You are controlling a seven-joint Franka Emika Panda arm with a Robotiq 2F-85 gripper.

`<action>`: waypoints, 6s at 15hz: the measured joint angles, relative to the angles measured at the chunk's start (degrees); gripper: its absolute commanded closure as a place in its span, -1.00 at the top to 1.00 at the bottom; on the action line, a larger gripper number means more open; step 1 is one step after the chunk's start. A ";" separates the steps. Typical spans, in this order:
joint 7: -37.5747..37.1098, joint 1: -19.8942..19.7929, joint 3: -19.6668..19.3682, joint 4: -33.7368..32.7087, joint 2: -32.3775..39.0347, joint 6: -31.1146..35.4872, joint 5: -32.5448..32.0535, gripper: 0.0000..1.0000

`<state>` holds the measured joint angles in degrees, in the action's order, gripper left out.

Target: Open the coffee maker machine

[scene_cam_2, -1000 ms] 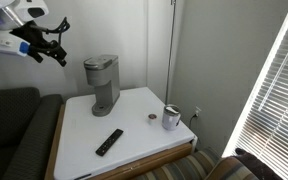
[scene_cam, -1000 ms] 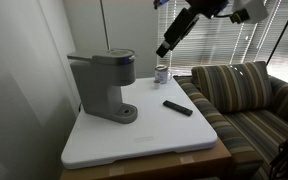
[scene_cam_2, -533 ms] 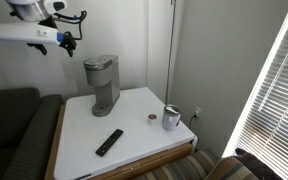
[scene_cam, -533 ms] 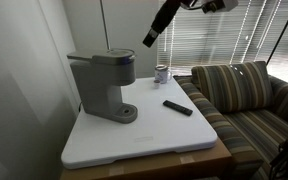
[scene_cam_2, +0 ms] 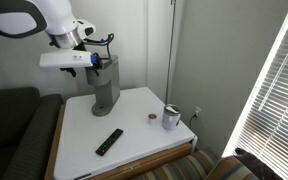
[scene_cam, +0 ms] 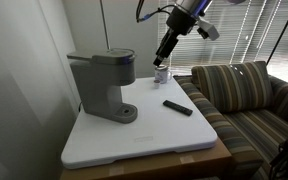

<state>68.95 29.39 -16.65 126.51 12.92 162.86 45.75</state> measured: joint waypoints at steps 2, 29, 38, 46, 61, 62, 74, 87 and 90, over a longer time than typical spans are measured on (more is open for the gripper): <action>-0.32 0.17 1.02 -1.69 3.24 4.72 2.44 0.19; -2.15 -1.44 5.59 -10.91 9.60 9.76 12.80 -1.00; -2.71 -0.98 5.42 -9.97 5.46 9.31 12.59 -1.00; -2.71 -0.86 5.36 -10.26 4.89 9.24 11.39 -1.00; -5.04 -0.85 3.56 -15.14 4.66 7.44 3.55 -1.00; -5.06 -0.85 3.61 -15.78 4.66 7.44 3.58 -1.00; -5.15 -0.83 4.01 -18.58 4.73 7.48 3.74 -0.18; -7.81 -0.08 3.36 -19.57 2.78 7.38 -2.06 1.00; -9.07 0.08 3.25 -19.57 2.33 7.23 -2.71 1.00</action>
<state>59.87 29.47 -13.40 106.94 15.25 170.08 43.04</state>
